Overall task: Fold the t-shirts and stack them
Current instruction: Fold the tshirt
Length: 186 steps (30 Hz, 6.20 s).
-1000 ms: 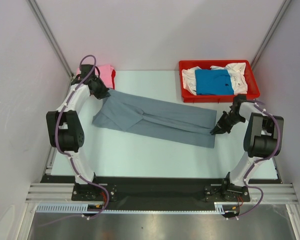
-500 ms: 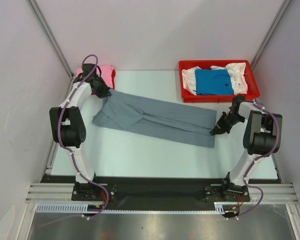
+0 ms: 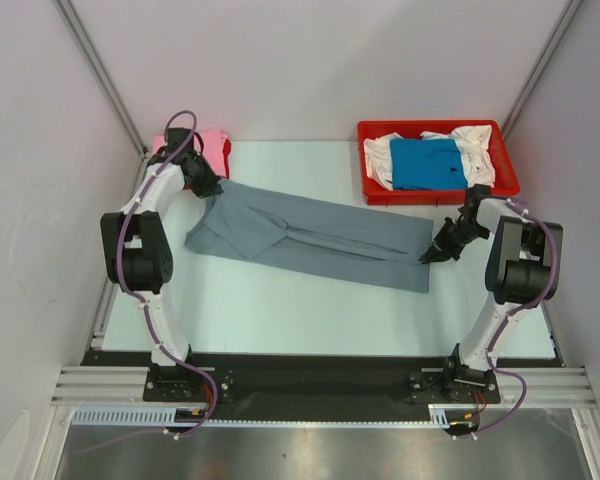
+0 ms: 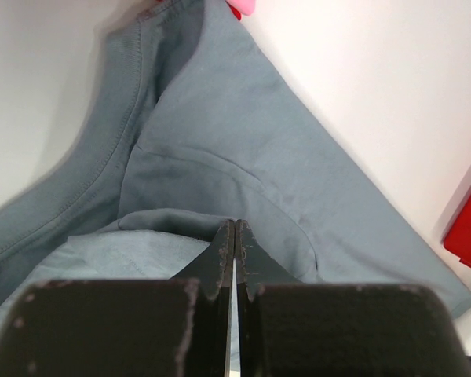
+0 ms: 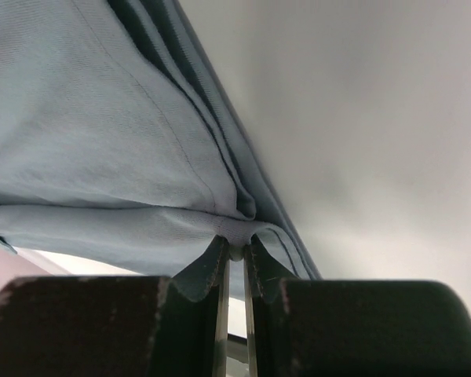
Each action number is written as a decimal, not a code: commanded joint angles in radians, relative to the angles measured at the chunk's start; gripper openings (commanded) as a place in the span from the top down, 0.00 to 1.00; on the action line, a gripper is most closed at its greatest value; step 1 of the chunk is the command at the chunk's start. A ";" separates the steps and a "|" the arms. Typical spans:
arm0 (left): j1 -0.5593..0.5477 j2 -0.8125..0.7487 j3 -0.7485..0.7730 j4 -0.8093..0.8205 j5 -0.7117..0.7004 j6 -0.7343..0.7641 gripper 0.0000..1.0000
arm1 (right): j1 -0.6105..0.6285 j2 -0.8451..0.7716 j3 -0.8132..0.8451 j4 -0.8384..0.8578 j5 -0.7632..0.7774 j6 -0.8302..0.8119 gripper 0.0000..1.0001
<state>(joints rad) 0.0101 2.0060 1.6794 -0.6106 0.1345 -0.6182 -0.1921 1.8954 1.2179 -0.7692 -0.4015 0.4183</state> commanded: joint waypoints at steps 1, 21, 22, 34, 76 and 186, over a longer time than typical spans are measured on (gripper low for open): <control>-0.002 0.004 0.049 0.003 -0.022 0.021 0.99 | -0.007 0.013 0.035 0.001 0.003 0.008 0.97; 0.014 -0.039 0.034 -0.024 -0.093 0.050 0.65 | -0.041 -0.064 0.115 -0.111 0.062 -0.073 0.63; 0.016 -0.067 0.031 -0.028 -0.104 0.057 0.56 | -0.041 -0.080 0.124 -0.125 0.090 -0.084 0.57; 0.048 -0.277 -0.228 -0.064 -0.046 0.238 0.53 | 0.043 -0.298 -0.125 -0.090 -0.031 -0.075 0.62; 0.166 -0.155 -0.388 -0.031 -0.142 0.250 0.50 | -0.059 -0.306 -0.363 0.076 0.004 0.082 0.53; -0.478 -0.096 -0.348 0.115 -0.107 0.393 0.82 | 0.502 -0.355 -0.216 0.168 0.363 0.217 0.62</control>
<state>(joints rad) -0.4641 1.8931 1.2827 -0.4862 0.1200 -0.2512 0.3080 1.5879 1.0245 -0.6132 -0.0628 0.6525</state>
